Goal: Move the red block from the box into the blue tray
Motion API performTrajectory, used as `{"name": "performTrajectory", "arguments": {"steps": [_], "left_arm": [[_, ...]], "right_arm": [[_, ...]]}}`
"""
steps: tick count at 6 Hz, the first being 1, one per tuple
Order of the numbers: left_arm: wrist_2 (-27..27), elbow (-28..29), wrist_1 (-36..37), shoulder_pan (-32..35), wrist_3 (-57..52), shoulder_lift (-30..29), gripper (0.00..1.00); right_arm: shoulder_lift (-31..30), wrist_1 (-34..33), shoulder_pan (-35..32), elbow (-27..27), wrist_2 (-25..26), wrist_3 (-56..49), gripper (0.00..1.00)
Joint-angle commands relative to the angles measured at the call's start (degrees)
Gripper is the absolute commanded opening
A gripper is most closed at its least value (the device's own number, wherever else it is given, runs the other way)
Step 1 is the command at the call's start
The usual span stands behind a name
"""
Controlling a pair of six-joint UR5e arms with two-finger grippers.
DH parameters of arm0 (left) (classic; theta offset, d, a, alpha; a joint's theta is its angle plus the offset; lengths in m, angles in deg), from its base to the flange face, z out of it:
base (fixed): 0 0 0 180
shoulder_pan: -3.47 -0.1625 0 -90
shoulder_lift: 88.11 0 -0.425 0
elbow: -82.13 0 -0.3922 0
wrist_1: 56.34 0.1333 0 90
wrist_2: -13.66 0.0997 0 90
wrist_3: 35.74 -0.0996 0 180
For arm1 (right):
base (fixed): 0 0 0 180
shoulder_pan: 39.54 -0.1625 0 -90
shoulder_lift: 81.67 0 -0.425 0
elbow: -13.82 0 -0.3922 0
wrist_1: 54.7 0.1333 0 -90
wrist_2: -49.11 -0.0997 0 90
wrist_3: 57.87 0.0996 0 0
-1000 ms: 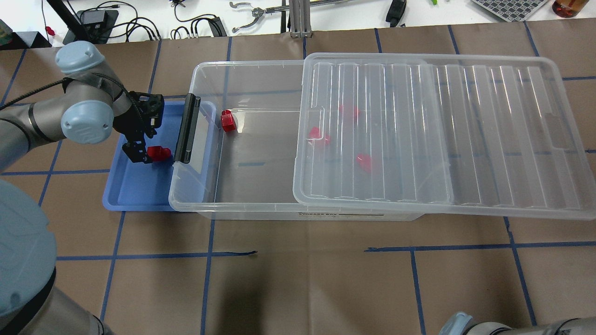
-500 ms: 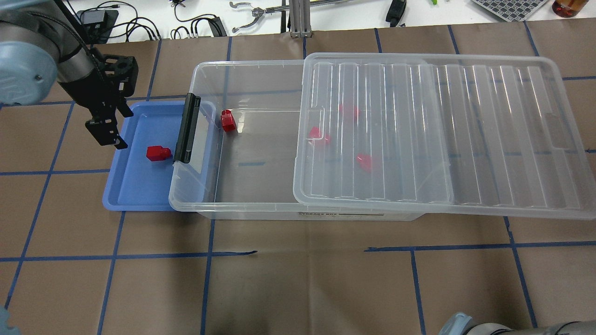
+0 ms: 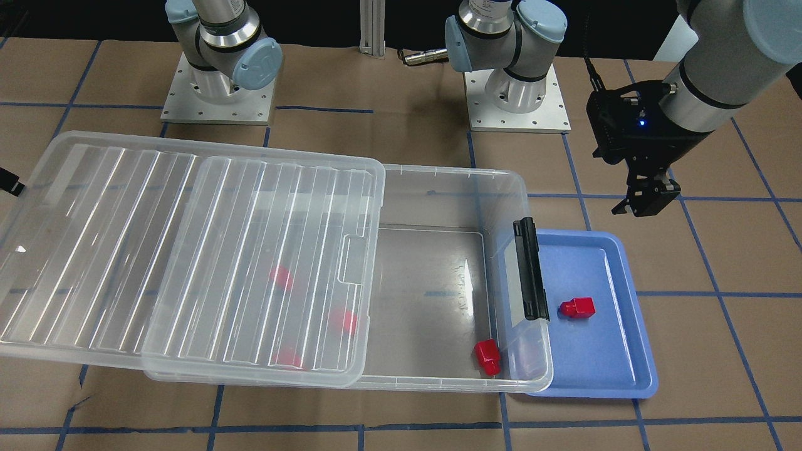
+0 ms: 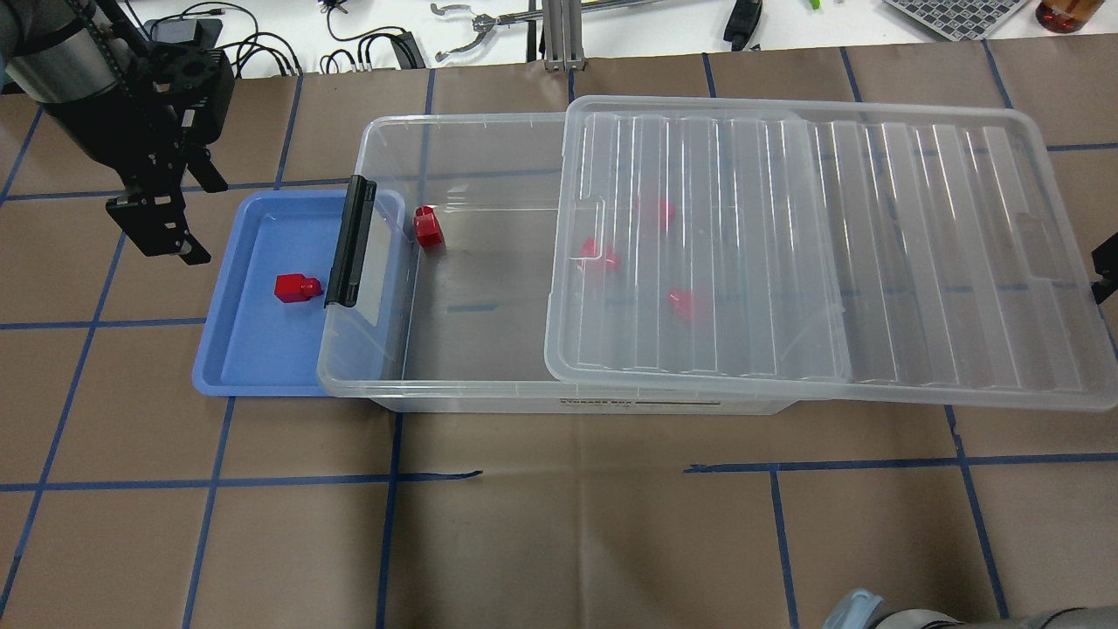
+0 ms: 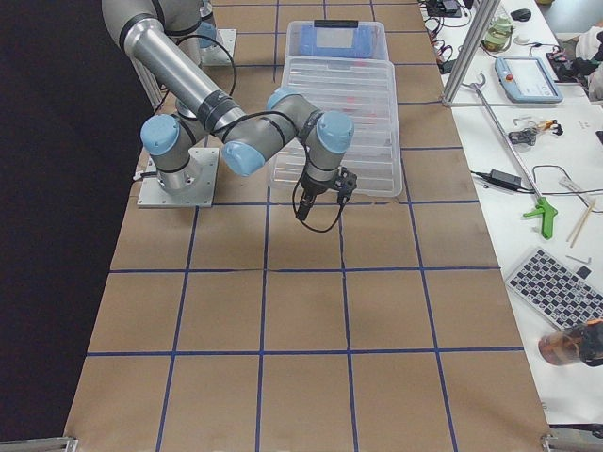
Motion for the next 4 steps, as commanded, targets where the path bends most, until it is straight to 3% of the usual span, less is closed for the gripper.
{"name": "performTrajectory", "arguments": {"steps": [1, 4], "left_arm": [[0.3, 0.4, -2.3, 1.1, 14.4, 1.2, 0.98], [-0.4, 0.6, -2.4, 5.5, 54.0, 3.2, 0.98]], "right_arm": [[0.0, 0.1, -1.6, 0.1, -1.6, 0.0, 1.00], [-0.1, 0.1, -3.5, 0.4, -2.1, 0.0, 1.00]]}}
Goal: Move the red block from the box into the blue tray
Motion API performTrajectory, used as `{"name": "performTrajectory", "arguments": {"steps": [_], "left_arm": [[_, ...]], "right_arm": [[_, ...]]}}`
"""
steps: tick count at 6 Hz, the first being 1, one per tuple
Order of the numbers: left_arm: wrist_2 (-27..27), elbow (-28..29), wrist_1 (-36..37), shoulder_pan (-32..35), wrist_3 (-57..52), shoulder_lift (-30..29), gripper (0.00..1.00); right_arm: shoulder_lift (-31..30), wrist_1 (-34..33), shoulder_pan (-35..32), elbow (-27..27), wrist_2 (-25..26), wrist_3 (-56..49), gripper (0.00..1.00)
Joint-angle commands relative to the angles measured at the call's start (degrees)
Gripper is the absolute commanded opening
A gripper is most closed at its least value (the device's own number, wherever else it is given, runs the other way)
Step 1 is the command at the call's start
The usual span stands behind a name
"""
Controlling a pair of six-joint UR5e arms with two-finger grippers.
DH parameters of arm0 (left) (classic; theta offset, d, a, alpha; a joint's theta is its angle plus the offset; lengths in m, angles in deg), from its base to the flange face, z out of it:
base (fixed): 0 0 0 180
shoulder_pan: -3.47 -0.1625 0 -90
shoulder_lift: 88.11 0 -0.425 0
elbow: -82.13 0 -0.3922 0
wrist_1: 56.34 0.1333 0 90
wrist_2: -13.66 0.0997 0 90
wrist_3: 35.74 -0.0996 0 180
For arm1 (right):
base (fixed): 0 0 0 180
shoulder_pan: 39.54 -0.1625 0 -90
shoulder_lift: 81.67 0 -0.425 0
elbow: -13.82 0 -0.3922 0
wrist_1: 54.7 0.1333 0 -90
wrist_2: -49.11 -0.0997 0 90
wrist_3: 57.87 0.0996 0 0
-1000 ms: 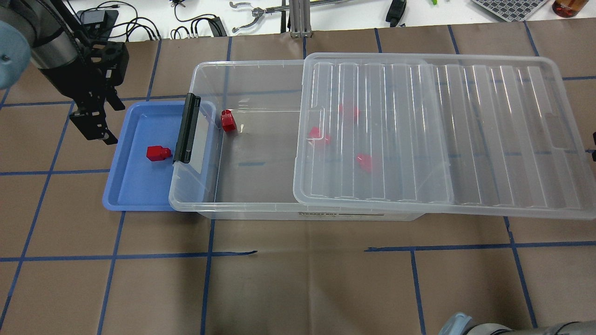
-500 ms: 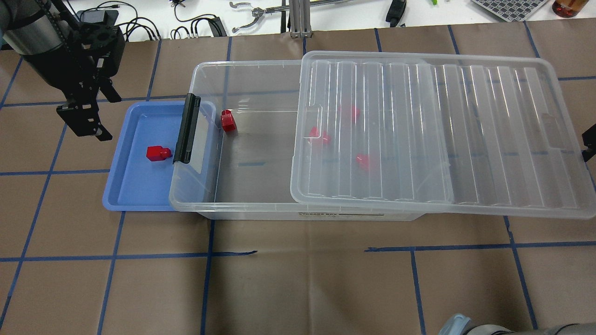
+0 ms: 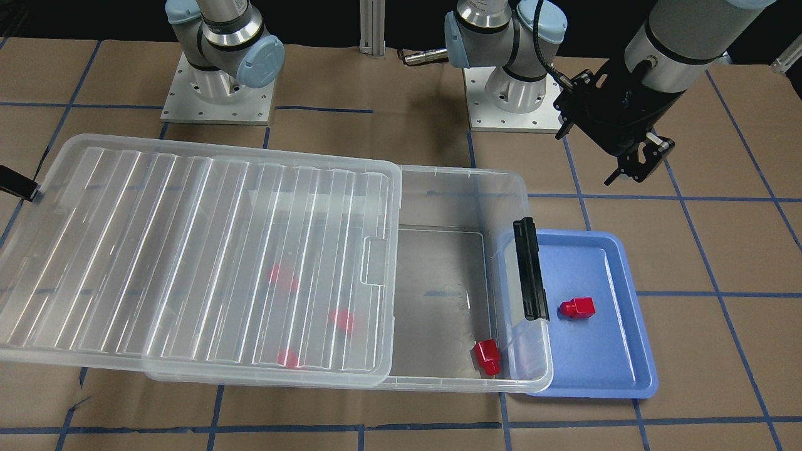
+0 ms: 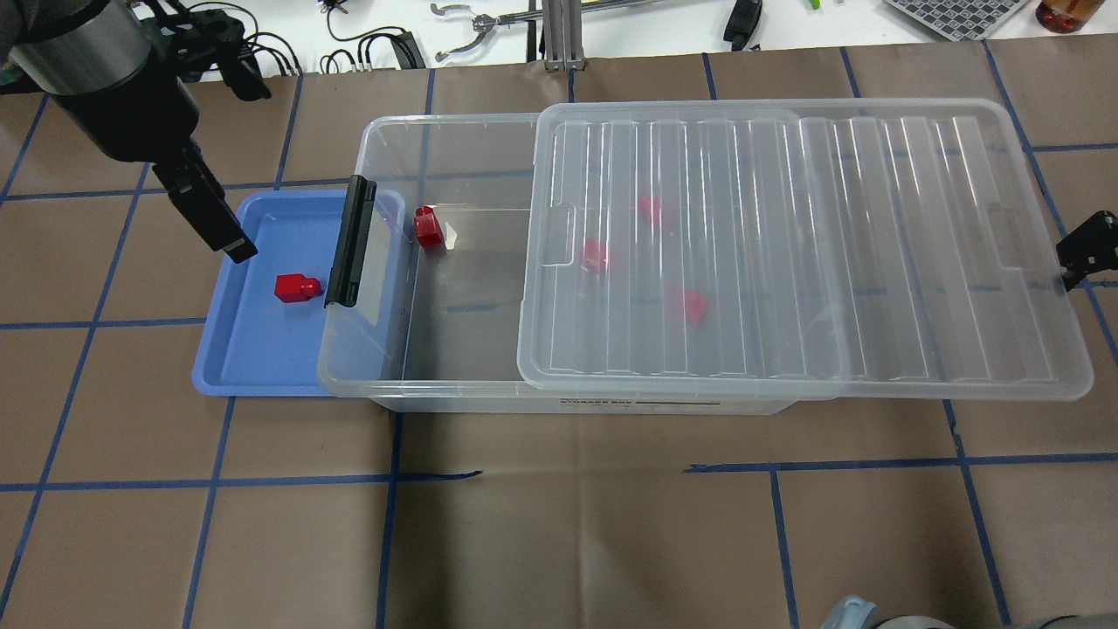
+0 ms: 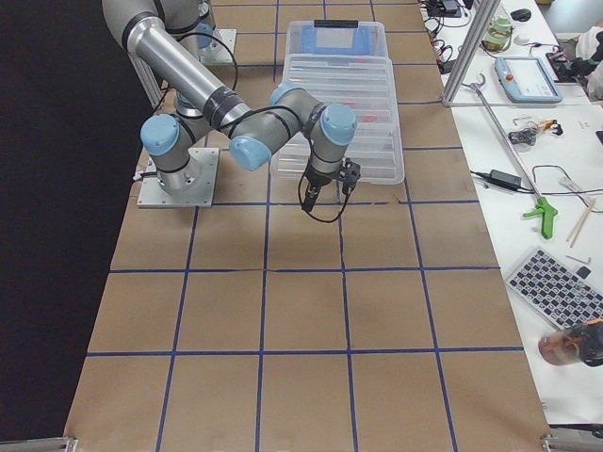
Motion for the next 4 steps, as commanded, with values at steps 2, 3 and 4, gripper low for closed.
{"name": "performTrajectory", "arguments": {"steps": [2, 3, 4], "left_arm": [[0.0, 0.2, 0.7, 1.7, 31.7, 1.8, 0.98], [0.4, 0.2, 0.7, 3.1, 36.7, 2.1, 0.98], [0.3, -0.1, 0.7, 4.6, 42.0, 2.1, 0.98]], "right_arm": [[-0.1, 0.0, -2.1, -0.1, -0.1, 0.0, 1.00], [-0.1, 0.0, -3.4, -0.1, -0.1, 0.1, 1.00], [-0.1, 0.0, -3.8, 0.0, -0.1, 0.0, 1.00]]}}
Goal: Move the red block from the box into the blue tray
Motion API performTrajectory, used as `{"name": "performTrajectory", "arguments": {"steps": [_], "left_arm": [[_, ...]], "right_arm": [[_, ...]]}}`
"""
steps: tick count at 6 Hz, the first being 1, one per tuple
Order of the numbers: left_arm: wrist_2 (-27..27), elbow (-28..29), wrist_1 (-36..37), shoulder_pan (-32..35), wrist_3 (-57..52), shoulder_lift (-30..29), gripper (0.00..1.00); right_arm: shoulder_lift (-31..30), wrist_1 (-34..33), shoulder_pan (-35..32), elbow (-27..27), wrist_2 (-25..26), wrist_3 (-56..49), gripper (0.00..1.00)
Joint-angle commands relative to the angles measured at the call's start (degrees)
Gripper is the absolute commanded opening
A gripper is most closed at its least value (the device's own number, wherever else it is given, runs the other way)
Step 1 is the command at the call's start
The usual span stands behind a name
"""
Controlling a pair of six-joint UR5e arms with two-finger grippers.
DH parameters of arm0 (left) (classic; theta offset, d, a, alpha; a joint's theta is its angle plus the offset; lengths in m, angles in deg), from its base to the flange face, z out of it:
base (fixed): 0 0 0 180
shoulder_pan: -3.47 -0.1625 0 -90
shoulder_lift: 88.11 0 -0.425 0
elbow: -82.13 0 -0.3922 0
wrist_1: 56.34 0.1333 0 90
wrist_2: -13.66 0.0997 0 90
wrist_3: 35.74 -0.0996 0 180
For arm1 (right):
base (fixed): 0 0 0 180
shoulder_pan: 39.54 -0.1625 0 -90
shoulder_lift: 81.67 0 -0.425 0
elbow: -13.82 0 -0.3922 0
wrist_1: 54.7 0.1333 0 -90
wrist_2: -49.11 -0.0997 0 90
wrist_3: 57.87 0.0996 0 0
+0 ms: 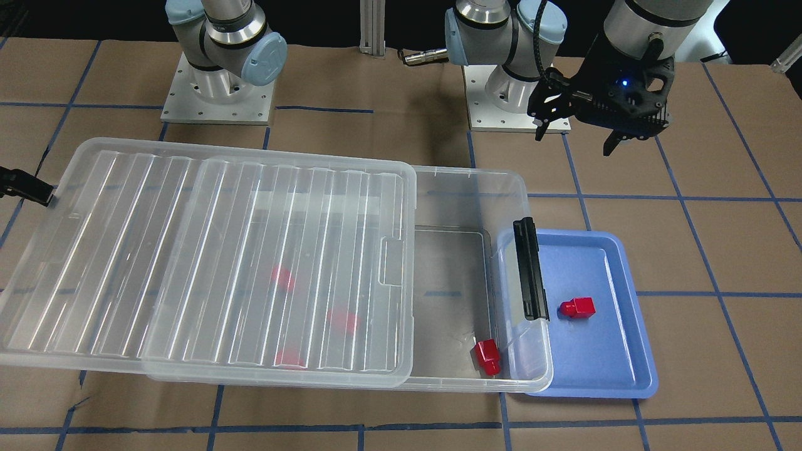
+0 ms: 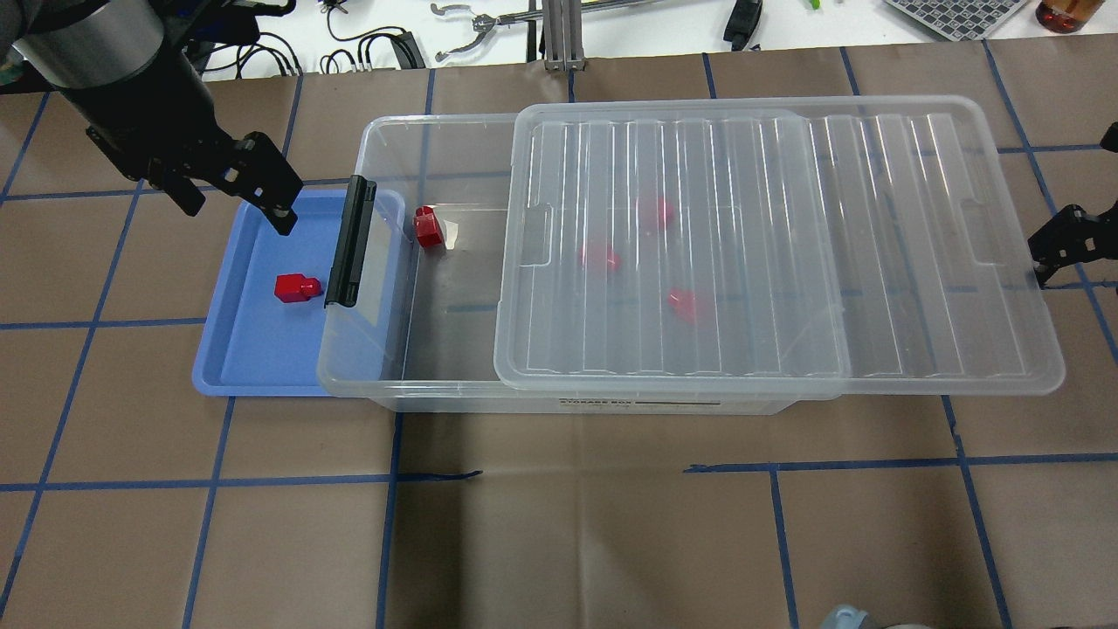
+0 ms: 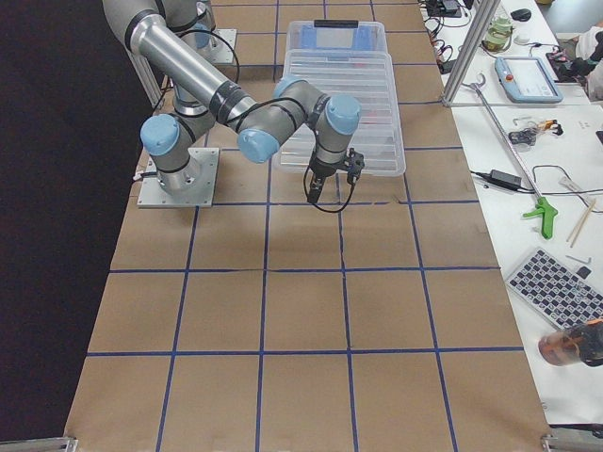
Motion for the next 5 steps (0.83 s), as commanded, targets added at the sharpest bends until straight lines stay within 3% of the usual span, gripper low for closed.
{"name": "performTrajectory", "arguments": {"steps": [1, 5], "left_arm": [[0.2, -0.3, 2.1, 2.1, 10.2, 0.1, 0.98], [-0.1, -1.5, 5.6, 2.6, 10.5, 0.3, 0.98]], "right_arm": [[-0.4, 0.1, -1.8, 0.1, 0.0, 0.0, 1.00], [-1.2, 0.3, -4.7, 1.4, -3.8, 0.2, 1.00]]}}
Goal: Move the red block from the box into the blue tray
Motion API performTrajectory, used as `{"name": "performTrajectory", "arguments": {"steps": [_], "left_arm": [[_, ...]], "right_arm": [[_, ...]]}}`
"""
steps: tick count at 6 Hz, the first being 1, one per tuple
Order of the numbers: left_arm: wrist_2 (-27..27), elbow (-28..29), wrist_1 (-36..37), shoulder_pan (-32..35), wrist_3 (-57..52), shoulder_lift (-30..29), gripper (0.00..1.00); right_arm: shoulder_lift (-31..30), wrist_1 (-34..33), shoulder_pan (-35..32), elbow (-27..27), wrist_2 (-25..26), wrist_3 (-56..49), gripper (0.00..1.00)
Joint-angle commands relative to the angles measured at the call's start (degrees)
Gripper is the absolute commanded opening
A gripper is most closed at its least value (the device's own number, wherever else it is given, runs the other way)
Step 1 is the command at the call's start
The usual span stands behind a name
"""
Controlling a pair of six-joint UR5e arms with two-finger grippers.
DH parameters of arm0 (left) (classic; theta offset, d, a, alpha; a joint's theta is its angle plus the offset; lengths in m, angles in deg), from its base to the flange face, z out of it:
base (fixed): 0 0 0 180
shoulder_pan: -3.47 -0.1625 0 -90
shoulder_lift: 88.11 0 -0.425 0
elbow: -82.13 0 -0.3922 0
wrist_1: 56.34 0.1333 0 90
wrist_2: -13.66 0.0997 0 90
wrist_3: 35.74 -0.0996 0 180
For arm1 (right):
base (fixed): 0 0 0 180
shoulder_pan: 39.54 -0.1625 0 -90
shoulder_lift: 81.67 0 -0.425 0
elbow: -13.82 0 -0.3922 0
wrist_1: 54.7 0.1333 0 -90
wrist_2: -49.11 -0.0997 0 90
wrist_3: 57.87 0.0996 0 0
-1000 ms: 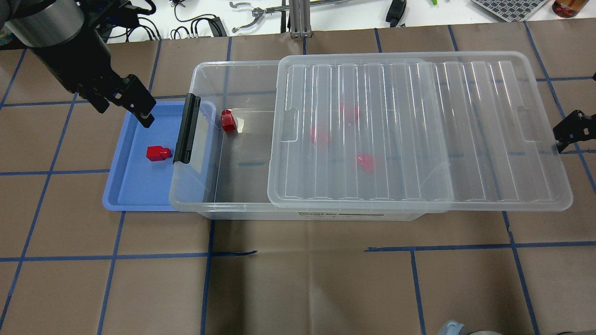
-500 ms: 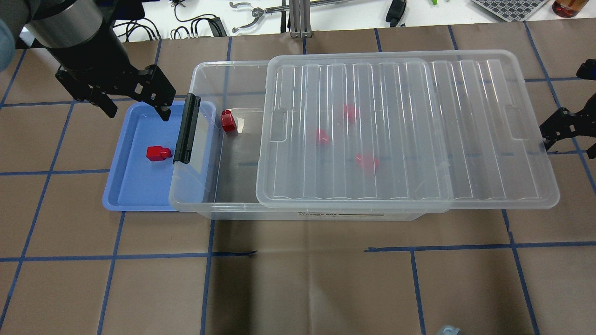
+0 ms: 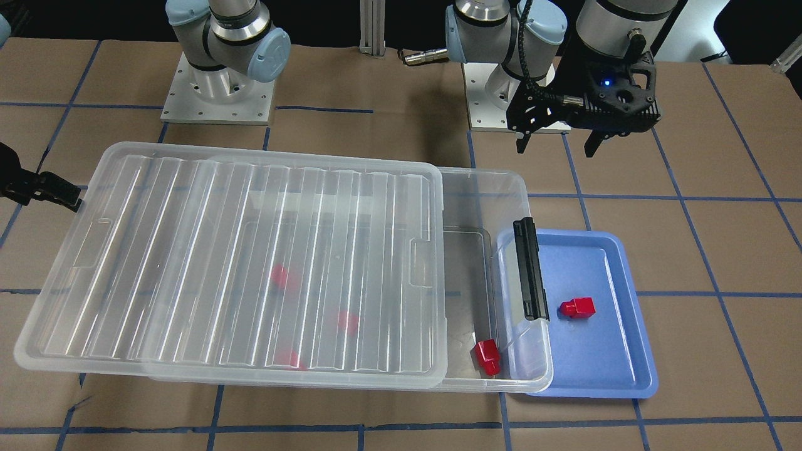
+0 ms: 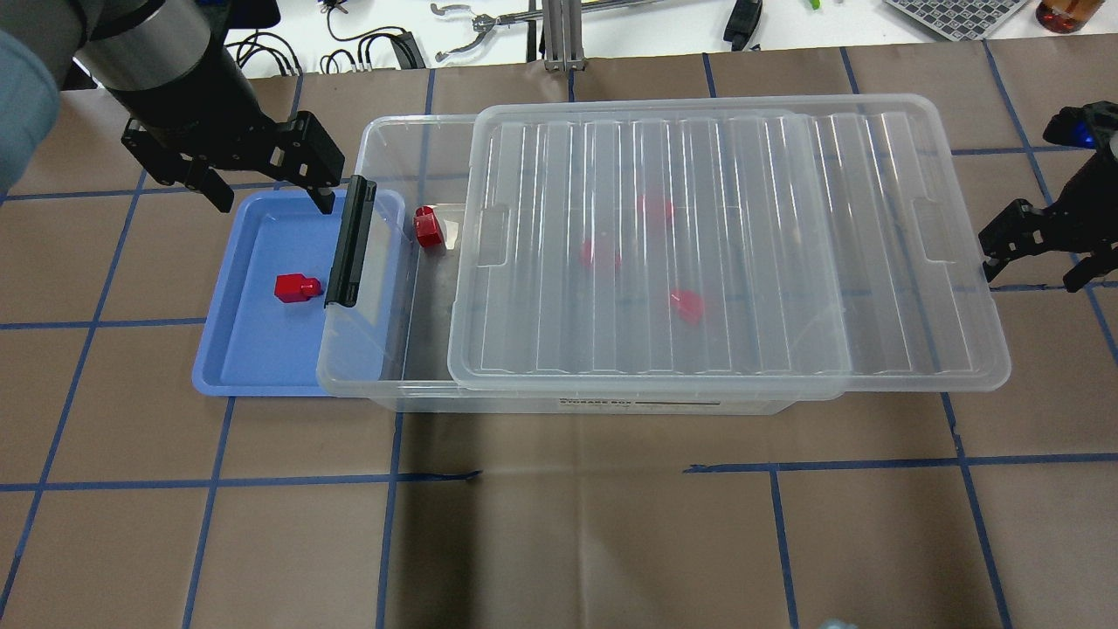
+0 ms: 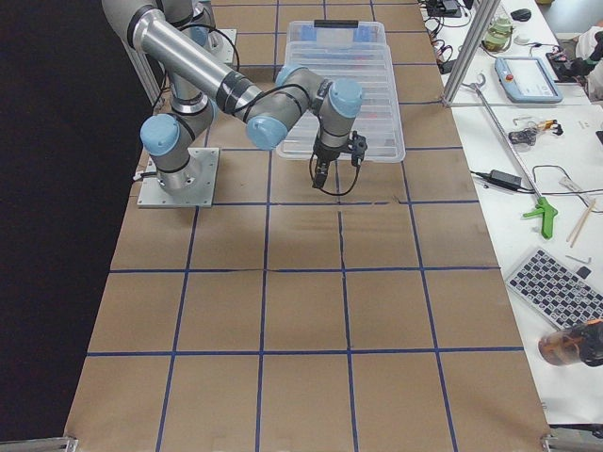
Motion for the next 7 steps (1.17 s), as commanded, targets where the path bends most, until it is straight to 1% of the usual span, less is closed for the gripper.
{"name": "performTrajectory", "arguments": {"steps": [1, 3, 5, 7], "left_arm": [[-0.1, -0.2, 0.1, 0.0, -0.4, 0.4, 0.98], [0.2, -0.1, 0.0, 0.2, -0.5, 0.7, 0.98], [-0.3, 0.2, 0.0, 0.4, -0.5, 0.3, 0.98], [-0.4, 0.4, 0.0, 0.4, -0.5, 0.3, 0.98]], "right_arm": [[-0.5, 0.0, -1.5, 0.3, -1.0, 0.9, 1.00], [-0.7, -0.1, -4.9, 0.3, -1.1, 2.7, 1.00], [-0.7, 0.1, -5.9, 0.4, -2.6, 2.8, 1.00], [-0.7, 0.1, -8.8, 0.4, -2.8, 4.1, 1.00]]}}
